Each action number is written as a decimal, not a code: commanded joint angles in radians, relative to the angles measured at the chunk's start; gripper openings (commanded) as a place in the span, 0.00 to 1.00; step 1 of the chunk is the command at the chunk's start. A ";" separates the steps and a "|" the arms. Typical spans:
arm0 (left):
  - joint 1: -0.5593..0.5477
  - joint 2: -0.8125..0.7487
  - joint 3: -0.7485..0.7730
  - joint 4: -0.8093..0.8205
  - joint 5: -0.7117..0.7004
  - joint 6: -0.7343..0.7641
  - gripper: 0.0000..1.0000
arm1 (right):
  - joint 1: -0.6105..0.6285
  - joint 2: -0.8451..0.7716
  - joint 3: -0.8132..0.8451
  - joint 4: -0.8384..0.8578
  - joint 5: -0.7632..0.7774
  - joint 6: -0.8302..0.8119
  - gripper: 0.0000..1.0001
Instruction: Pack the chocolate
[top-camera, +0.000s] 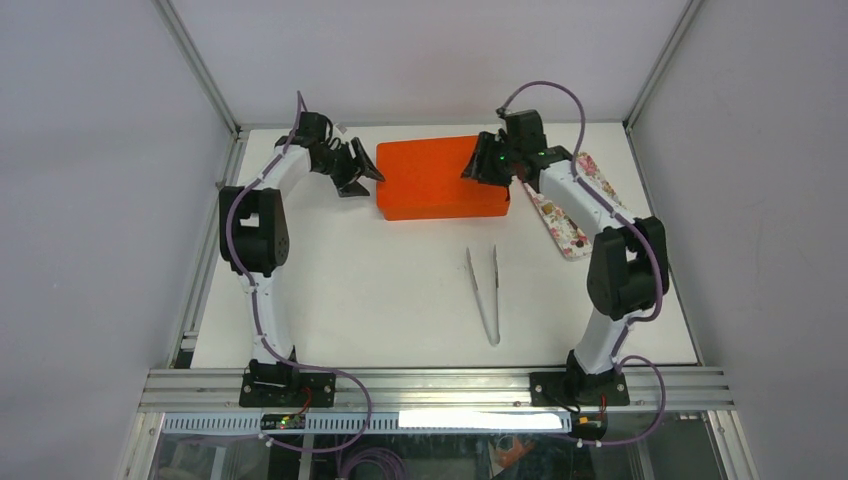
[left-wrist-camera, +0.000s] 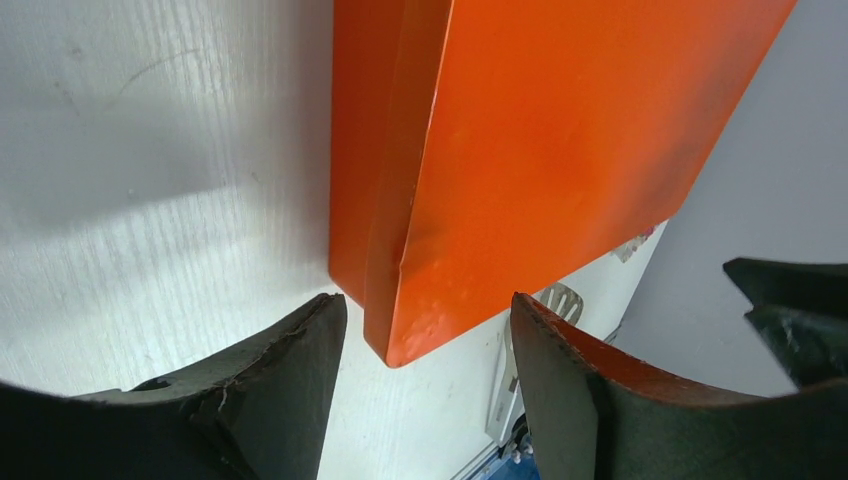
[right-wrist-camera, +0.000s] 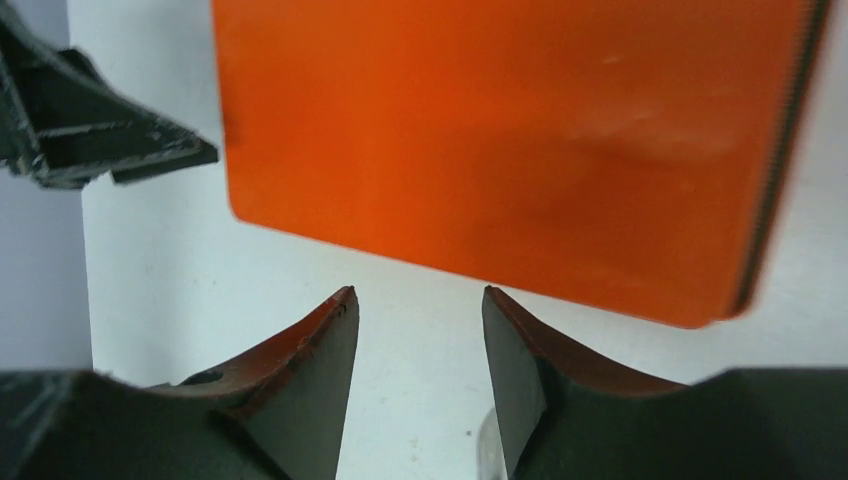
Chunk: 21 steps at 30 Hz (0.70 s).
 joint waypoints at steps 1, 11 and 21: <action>-0.008 0.026 0.070 0.040 0.014 -0.017 0.63 | -0.120 -0.019 0.038 -0.032 -0.001 0.014 0.53; -0.019 0.084 0.154 0.040 0.031 -0.030 0.62 | -0.290 0.073 0.080 -0.047 -0.058 0.049 0.60; -0.042 0.145 0.229 0.040 0.062 -0.051 0.54 | -0.316 0.252 0.215 -0.081 -0.140 0.054 0.71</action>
